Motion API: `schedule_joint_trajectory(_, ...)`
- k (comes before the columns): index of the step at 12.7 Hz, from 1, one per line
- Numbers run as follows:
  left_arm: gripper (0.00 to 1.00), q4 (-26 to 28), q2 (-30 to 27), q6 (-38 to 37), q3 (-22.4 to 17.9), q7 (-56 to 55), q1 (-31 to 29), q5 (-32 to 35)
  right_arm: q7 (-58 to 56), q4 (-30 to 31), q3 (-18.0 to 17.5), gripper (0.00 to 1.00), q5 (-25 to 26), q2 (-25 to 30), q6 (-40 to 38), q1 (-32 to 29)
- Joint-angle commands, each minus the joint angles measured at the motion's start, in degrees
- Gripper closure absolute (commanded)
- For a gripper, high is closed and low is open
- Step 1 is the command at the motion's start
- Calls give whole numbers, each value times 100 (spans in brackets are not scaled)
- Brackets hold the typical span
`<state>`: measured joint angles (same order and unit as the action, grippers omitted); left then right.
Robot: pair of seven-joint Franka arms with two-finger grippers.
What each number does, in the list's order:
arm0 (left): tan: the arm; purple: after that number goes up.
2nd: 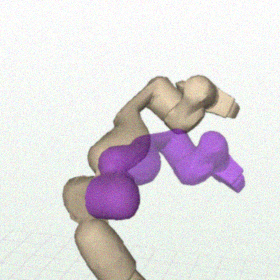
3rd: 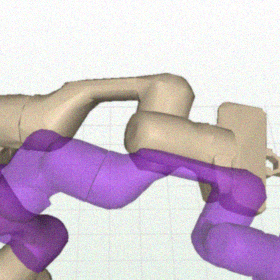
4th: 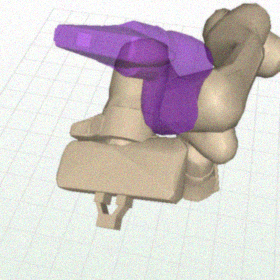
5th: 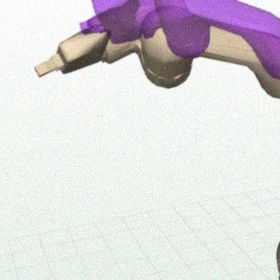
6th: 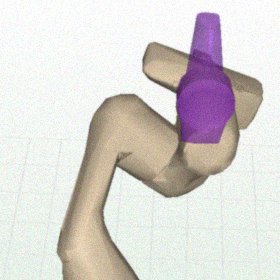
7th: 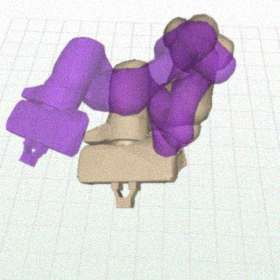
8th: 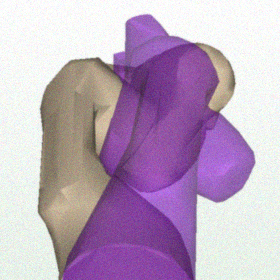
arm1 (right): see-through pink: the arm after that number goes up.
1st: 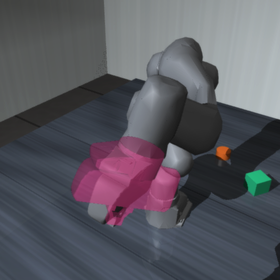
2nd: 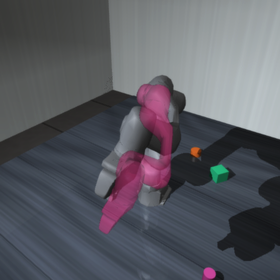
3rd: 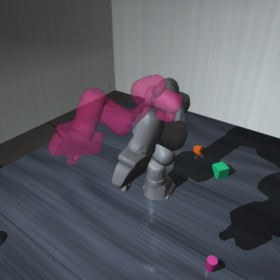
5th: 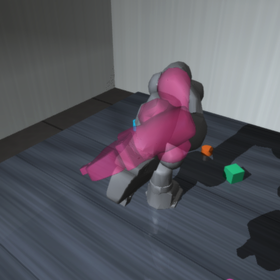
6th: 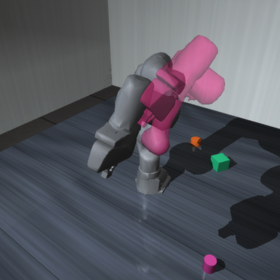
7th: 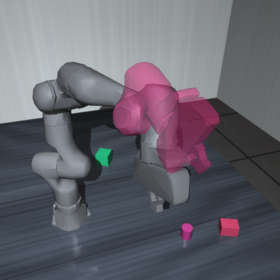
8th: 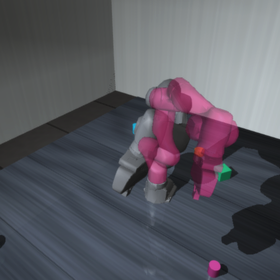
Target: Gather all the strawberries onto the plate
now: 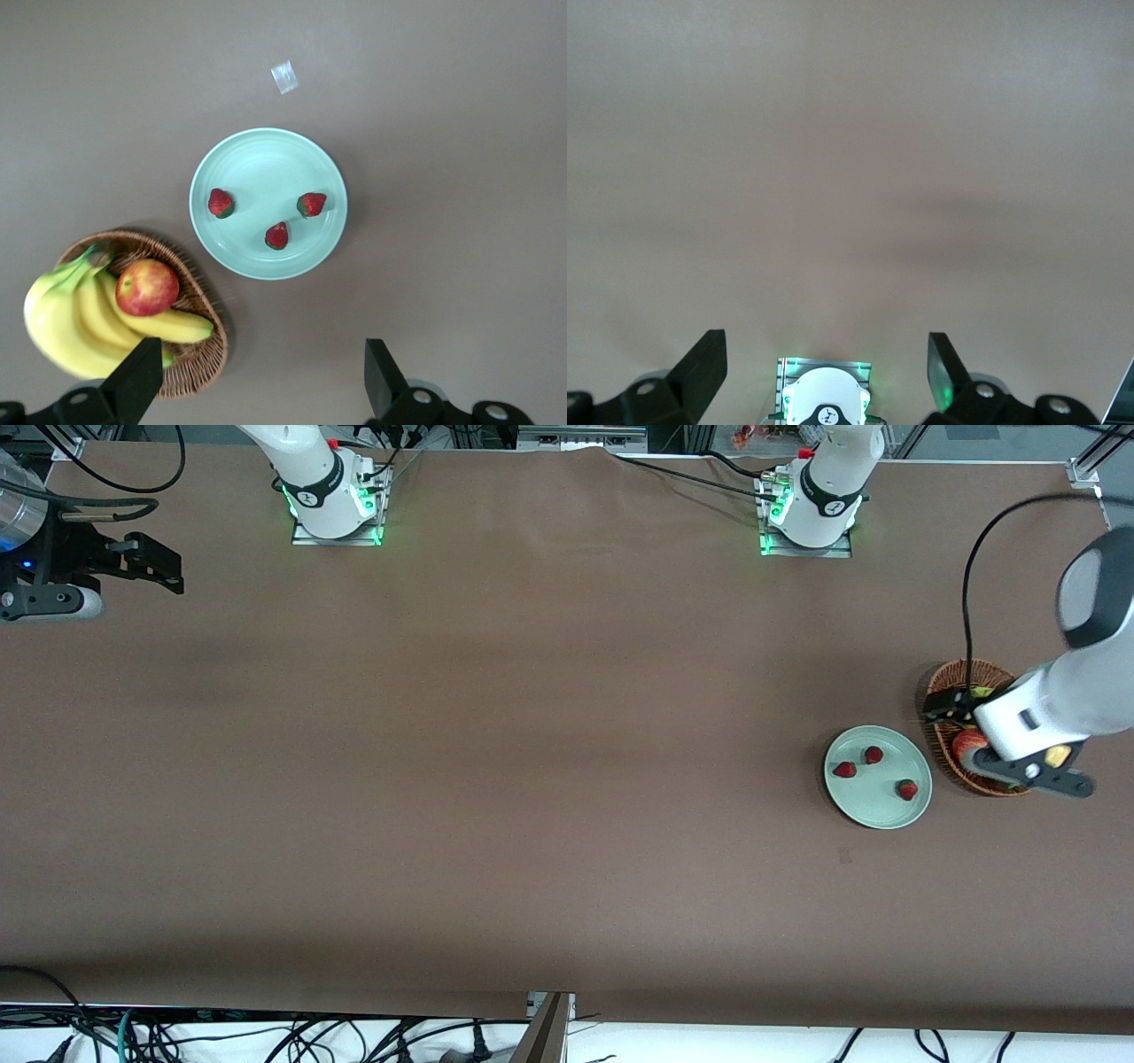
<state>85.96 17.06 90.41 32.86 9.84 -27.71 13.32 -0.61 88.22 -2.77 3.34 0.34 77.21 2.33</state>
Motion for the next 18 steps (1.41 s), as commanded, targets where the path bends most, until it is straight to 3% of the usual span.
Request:
schedule_joint_trajectory(1,0,-492,-359,-427,-147,-79,98,-207,43,-218,-57,0,79,-96,-48,-48)
schedule_joint_trajectory(2,0,-493,-613,-437,-435,-88,342,-260,43,-218,-57,0,71,-96,-39,-40)
schedule_joint_trajectory(5,0,-257,-1230,-420,-2935,-96,2334,-1004,43,-218,-74,0,71,-96,-48,-31)
schedule_joint_trajectory(7,0,557,-1659,-10,-3556,-253,2987,-1148,43,-218,-74,0,71,-96,-39,-31)
schedule_joint_trajectory(8,0,1093,-1949,420,-3628,-777,3173,-1122,43,-218,-83,0,79,-96,-39,-22)
schedule_joint_trajectory(9,0,1281,-2030,651,-3629,-1234,3236,-1113,43,-227,-83,0,79,-96,-39,-22)
schedule_joint_trajectory(14,0,1256,-1987,618,-3629,-1283,3236,-1183,43,-227,-100,0,71,-104,5,-13)
schedule_joint_trajectory(18,0,1239,-1996,556,-3357,-1283,2991,-1165,52,-227,-92,0,71,-104,14,-13)
